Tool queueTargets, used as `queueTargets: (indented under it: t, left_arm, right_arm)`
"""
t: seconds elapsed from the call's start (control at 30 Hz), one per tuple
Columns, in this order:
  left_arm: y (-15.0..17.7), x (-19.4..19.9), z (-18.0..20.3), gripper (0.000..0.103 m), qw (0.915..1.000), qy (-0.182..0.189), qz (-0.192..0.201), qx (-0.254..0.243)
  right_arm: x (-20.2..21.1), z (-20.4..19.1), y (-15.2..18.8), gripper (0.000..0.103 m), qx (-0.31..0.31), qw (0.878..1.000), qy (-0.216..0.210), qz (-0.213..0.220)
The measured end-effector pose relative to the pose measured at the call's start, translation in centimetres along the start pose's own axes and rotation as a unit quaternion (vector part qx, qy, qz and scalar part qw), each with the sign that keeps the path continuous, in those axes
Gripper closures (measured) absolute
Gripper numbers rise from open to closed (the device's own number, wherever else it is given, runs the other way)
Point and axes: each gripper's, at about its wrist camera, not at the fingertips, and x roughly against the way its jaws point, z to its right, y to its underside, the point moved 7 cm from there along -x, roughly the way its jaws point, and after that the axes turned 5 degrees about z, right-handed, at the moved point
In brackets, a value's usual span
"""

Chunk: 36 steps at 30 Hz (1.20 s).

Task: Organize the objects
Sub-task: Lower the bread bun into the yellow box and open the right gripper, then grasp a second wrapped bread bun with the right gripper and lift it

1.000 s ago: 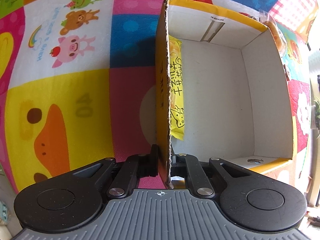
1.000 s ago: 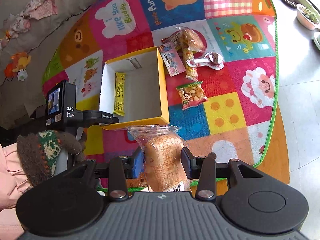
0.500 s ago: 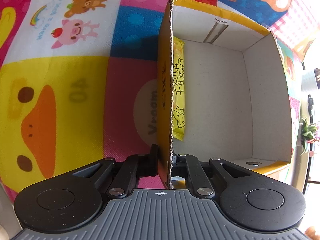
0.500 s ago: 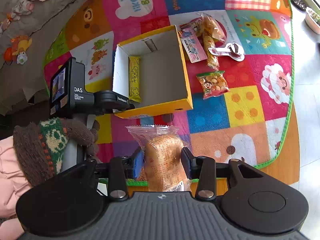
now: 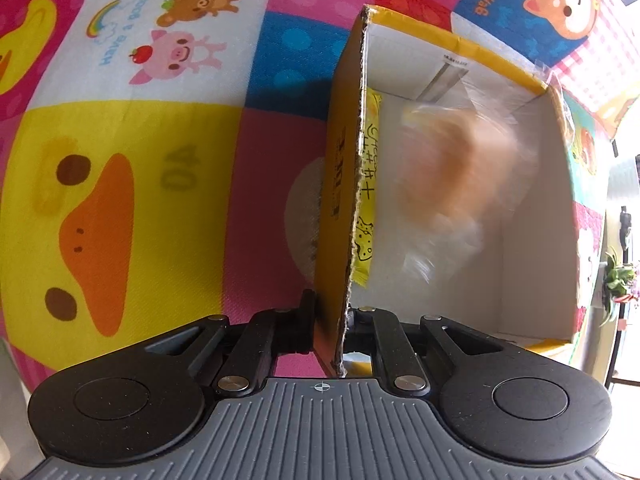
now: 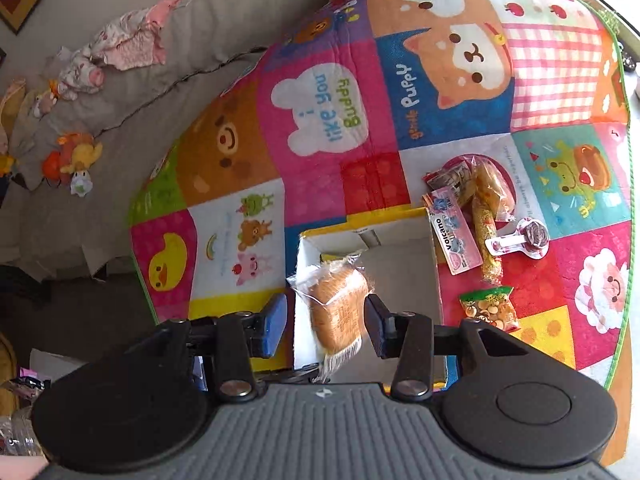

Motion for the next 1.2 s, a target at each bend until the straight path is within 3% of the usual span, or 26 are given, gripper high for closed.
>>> queueTargets:
  t: [0.13,0.33,0.53,0.8,0.93,1.03,1.2]
  left_arm:
    - [-0.1,0.6,-0.4,0.087,0.9999,-0.007,-0.001,0.011]
    - [-1.7,1.1,0.7,0.088,0.9993,-0.023,0.017,0.023]
    - [-1.7,1.1,1.3,0.09,0.9983,-0.053,0.007,0.025]
    - [-0.4,1.8,3.1,0.091,0.9958,-0.091,-0.011,-0.009]
    - [-0.3,2.0,4.5,0.088,0.9899,-0.125,-0.005,-0.067]
    - [0.0,2.3,5.5,0.088,0.9836,-0.15,-0.002,-0.1]
    - [-0.1,1.7,6.2,0.083,0.9869,-0.147,-0.008,-0.067]
  right_arm:
    - [1.0,3.5,1.2,0.052,0.028,0.999,0.044,0.006]
    - [1.6,11.7,5.3,0.049,0.034,0.993,0.102,-0.04]
    - [0.4,18.0,6.1,0.045,0.009,0.992,0.112,-0.066]
    - [-7.1,20.2,0.0,0.04,0.044,0.995,0.06,-0.07]
    - [-12.4,20.1,-4.3,0.037,0.067,0.995,0.035,-0.065]
    - [-16.8,20.1,-6.8,0.037,0.091,0.992,0.042,-0.07]
    - [-22.2,20.6,-8.9,0.037,0.064,0.993,0.043,-0.092]
